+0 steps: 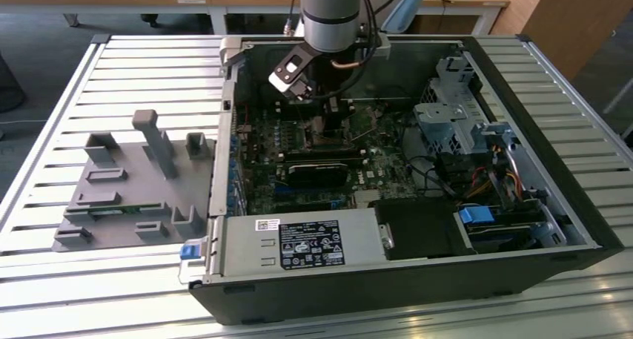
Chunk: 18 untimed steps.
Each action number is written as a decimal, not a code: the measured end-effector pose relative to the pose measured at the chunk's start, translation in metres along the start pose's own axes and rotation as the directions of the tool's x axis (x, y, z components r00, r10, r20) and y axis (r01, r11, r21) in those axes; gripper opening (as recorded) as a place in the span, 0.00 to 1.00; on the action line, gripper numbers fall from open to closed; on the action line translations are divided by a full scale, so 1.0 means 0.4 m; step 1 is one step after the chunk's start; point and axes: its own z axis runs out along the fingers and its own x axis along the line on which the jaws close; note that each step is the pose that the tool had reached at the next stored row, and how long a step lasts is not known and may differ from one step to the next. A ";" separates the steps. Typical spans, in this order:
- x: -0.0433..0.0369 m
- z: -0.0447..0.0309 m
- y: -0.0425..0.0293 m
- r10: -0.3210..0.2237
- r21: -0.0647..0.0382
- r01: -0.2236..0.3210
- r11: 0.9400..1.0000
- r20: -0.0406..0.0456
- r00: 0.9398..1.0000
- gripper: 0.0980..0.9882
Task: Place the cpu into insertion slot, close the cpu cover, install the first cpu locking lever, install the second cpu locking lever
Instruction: 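Place the cpu into insertion slot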
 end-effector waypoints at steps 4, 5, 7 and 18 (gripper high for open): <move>0.000 0.006 0.000 0.002 0.000 -0.002 1.000 0.000 1.000 0.50; 0.000 0.008 0.000 0.002 0.000 -0.002 1.000 0.000 1.000 0.50; 0.000 0.013 -0.001 0.002 0.000 -0.002 1.000 0.001 1.000 0.50; 0.000 0.025 -0.001 0.001 0.000 -0.001 1.000 0.002 1.000 0.50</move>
